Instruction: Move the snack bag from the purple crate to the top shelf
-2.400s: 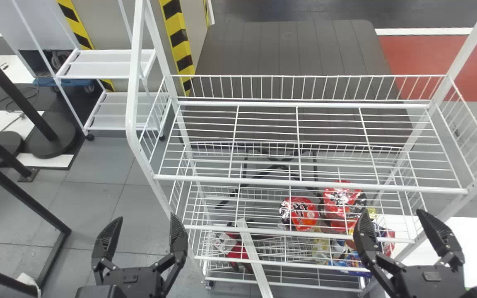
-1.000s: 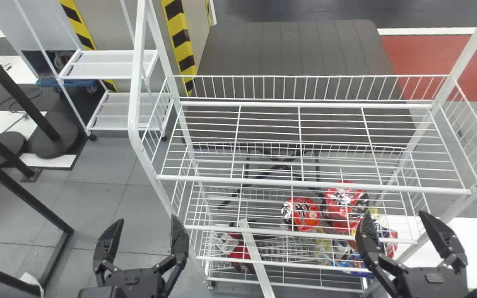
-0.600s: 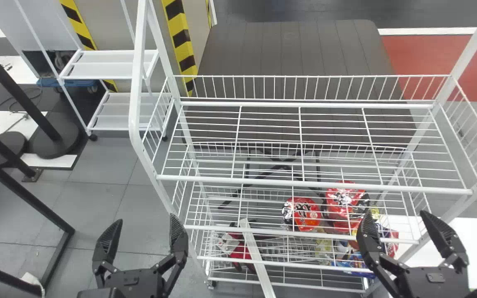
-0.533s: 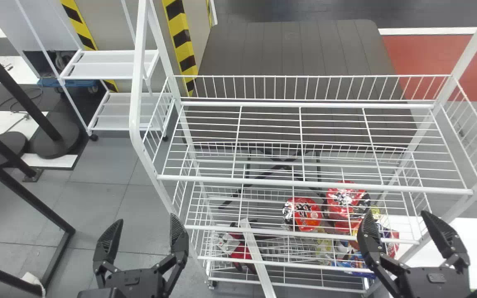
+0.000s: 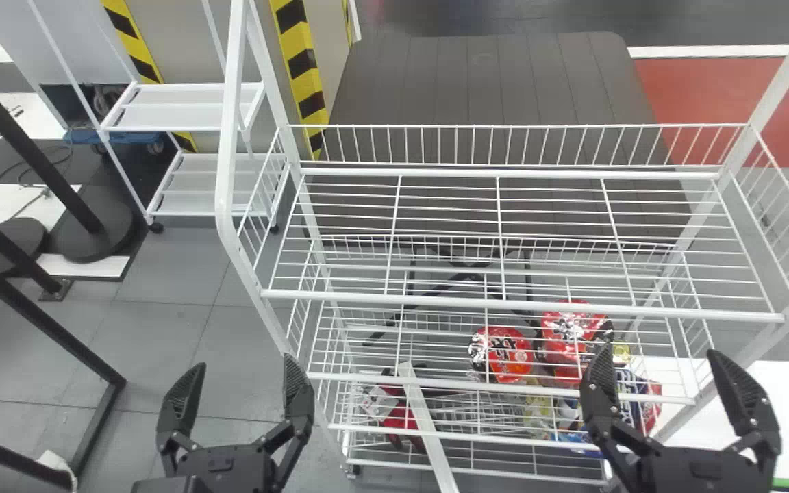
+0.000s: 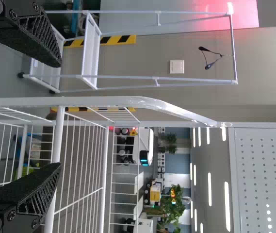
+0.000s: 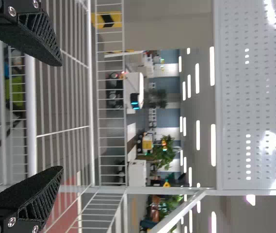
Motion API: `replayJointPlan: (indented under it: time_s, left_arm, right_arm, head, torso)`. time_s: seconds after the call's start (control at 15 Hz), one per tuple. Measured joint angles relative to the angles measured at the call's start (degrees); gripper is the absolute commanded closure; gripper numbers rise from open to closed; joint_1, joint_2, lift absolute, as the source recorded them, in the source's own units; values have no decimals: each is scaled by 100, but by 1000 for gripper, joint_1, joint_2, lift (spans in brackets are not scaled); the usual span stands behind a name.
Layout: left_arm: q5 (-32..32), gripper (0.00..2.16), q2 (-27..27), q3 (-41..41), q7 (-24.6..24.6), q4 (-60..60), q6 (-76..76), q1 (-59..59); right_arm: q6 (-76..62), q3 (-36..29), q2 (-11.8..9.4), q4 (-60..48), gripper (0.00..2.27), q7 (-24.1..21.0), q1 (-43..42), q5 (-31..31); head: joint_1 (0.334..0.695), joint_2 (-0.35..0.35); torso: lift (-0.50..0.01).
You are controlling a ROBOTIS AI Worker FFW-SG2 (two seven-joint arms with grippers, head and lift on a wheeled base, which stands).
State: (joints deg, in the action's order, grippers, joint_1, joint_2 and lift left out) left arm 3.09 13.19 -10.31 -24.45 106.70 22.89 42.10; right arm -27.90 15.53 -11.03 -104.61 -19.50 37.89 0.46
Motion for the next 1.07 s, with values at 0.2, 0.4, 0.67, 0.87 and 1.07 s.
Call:
replayJointPlan:
  time_s: [0.2, 0.4, 0.67, 0.87, 1.07]
  left_arm:
    - [-7, 83, 2, -6, 2, -14, 0, 0]
    - [-17, 83, 10, -16, 2, -15, 0, 6]
    - [-27, 83, 32, -24, 2, -9, 0, 17]
    - [-33, 83, 47, -33, 2, -8, 0, 18]
    - [-36, 83, 72, -47, 2, -8, 0, 20]
  right_arm:
    - [-19, 9, -13, 8, -1, 19, 1, -61]
    - [17, 45, -29, -10, -1, 8, 15, -222]
    - [193, 48, -77, -60, -1, 26, 16, -266]
    - [592, 28, -85, -153, -1, 31, 17, -281]
    - [748, 13, -106, -216, -1, 77, 43, -283]
  head:
    - [695, 126]
    - [695, 124]
    - [695, 121]
    - [695, 120]
    - [695, 119]
  torso:
    - [-13]
    - [-25]
    - [-41]
    - [-53]
    - [-65]
